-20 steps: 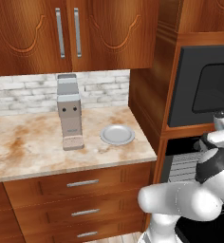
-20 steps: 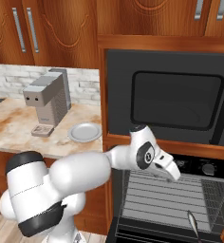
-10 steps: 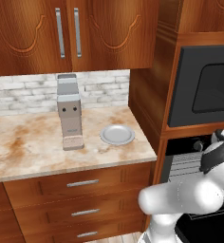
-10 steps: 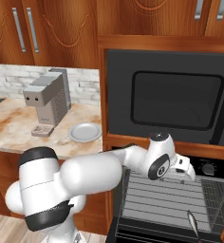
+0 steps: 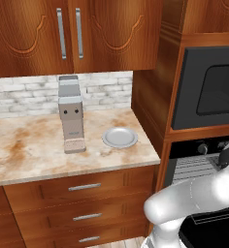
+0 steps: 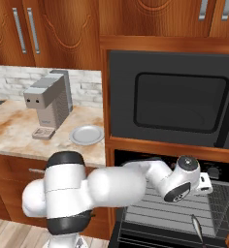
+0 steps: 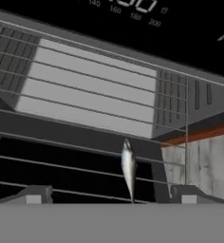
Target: Take the fish from the oven and place it on the plate on the counter.
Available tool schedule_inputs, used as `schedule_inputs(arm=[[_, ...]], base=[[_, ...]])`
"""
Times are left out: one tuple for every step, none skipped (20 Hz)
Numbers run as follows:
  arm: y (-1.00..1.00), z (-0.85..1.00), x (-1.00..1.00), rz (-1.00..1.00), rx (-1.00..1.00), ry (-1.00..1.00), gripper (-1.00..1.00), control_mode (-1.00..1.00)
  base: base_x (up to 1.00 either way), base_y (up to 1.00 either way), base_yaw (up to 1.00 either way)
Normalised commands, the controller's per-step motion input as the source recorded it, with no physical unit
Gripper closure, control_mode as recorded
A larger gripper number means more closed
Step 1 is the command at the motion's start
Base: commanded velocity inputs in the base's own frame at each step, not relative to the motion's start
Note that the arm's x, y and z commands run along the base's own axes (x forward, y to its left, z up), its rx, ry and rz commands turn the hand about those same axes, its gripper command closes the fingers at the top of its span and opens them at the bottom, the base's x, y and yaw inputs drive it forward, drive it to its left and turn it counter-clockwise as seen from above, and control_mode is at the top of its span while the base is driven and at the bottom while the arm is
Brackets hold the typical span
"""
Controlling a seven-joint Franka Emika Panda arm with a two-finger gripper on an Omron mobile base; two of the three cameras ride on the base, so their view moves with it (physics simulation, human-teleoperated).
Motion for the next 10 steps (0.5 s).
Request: schedule_inputs(arm=[[-0.21, -0.63, 0.0, 0.23, 0.0, 0.02, -1.0, -1.0], [-0.16, -0.64, 0.06, 0.19, 0.0, 0.05, -1.0, -1.0], [-0.15, -0.66, 0.07, 0.16, 0.0, 0.08, -1.0, -1.0], [-0.15, -0.68, 0.1, 0.12, 0.0, 0.12, -1.0, -1.0], [-0.11, -0.68, 0.12, 0.1, 0.0, 0.14, -1.0, -1.0], [-0.06, -0.64, 0.12, 0.07, -0.01, 0.17, -1.0, -1.0], [-0.04, -0.59, 0.11, 0.06, -0.03, 0.17, -1.0, -1.0], [0.0, -0.55, 0.06, 0.04, -0.03, 0.14, -1.0, -1.0], [-0.03, -0.52, 0.04, 0.0, -0.01, 0.08, -1.0, -1.0], [-0.04, -0.5, 0.14, 0.0, -0.03, 0.12, -1.0, -1.0]], base=[[0.0, 0.0, 0.0], [0.0, 0.0, 0.0], [0.0, 0.0, 0.0], [0.0, 0.0, 0.0], [0.0, 0.0, 0.0], [0.0, 0.0, 0.0], [0.0, 0.0, 0.0], [0.0, 0.0, 0.0], [0.0, 0.0, 0.0], [0.0, 0.0, 0.0]])
